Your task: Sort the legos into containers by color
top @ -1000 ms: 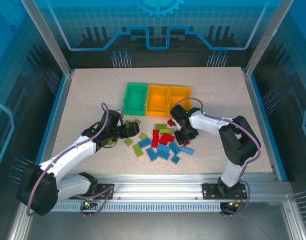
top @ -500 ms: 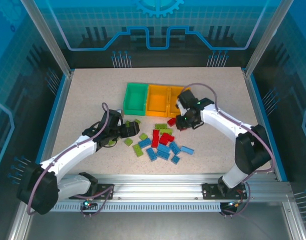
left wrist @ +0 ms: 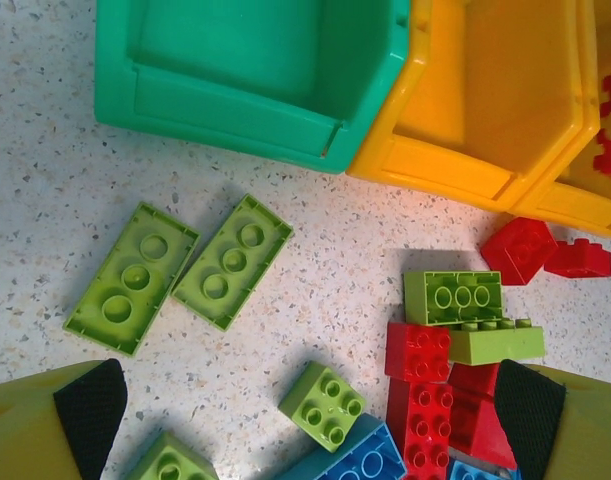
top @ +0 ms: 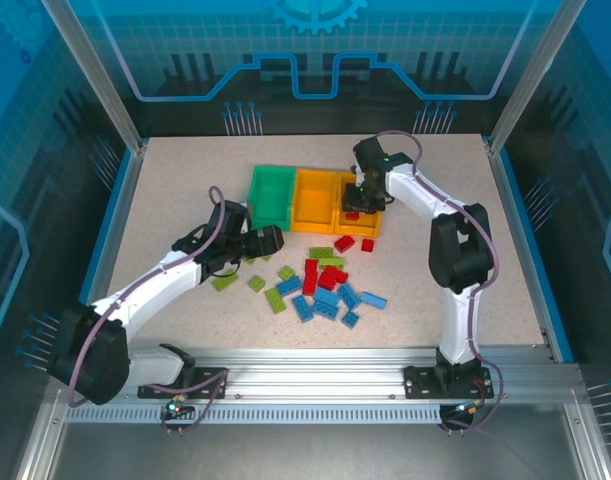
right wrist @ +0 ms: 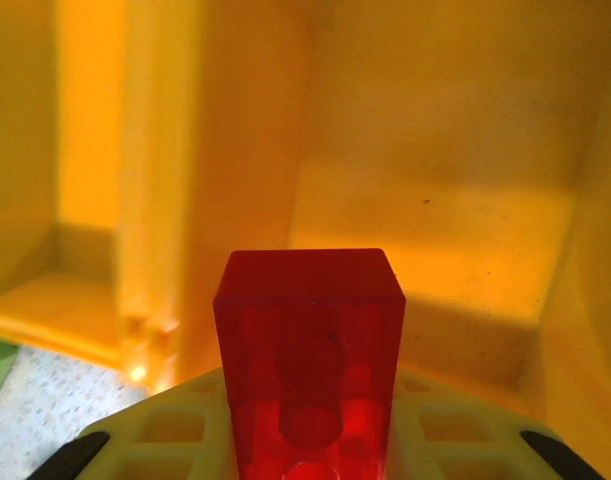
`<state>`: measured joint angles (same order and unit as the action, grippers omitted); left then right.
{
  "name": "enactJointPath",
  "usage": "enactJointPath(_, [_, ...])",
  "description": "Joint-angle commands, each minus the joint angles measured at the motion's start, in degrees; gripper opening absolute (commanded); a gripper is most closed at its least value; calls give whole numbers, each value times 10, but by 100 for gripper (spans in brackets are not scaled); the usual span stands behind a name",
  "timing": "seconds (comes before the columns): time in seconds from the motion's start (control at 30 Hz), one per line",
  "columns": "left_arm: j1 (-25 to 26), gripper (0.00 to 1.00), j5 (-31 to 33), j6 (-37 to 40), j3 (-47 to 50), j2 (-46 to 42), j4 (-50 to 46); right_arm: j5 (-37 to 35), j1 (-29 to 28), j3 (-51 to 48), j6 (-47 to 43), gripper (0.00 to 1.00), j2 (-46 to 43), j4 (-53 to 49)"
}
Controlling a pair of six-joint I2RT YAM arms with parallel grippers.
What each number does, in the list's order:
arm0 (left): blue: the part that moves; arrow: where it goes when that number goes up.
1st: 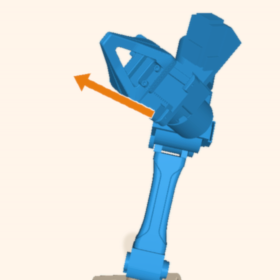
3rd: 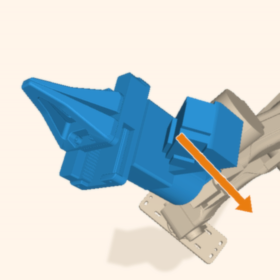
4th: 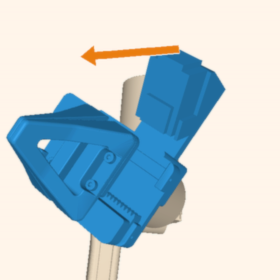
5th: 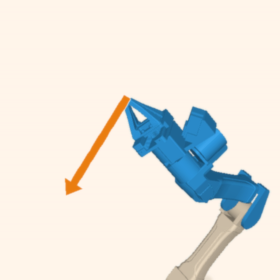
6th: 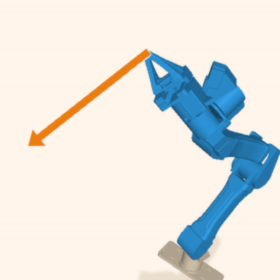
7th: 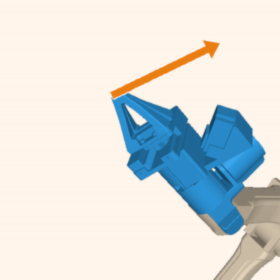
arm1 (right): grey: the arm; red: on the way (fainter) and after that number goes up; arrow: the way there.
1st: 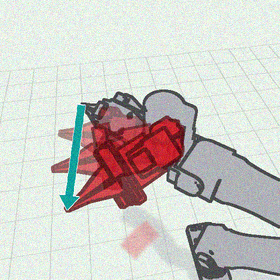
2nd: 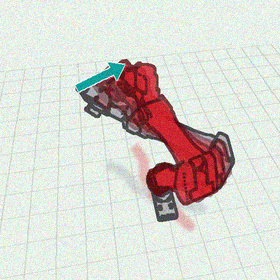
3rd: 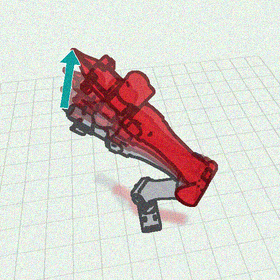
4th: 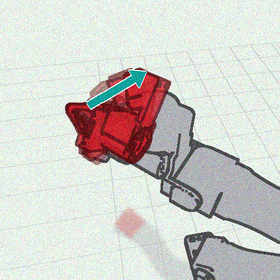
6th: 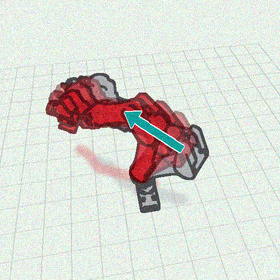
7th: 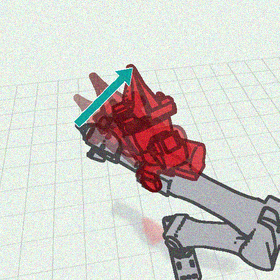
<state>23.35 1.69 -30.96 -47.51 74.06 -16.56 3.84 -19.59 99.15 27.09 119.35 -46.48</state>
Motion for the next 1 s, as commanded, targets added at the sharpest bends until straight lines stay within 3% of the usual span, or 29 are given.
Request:
enactJointPath(0.0, [-5, 99, -6, 18, -22, 16, -19, 23, 32, 23, 51, 29, 23, -17])
enactJointPath(0.43, [-8, 99, -4, 9, -10, 29, -10, 0, 71, 30, 50, 36, 51, -18])
enactJointPath(0.6, [-8, 99, -7, 4, -11, 36, -7, -8, 85, 34, 42, 43, 51, -26])
enactJointPath(0.73, [-8, 99, -7, -3, -10, 38, -6, 0, 90, 30, 19, 62, 44, -19])
enactJointPath(0.97, [-8, 99, -5, -1, -7, 30, -1, 11, 61, -5, -29, 71, -31, 9])
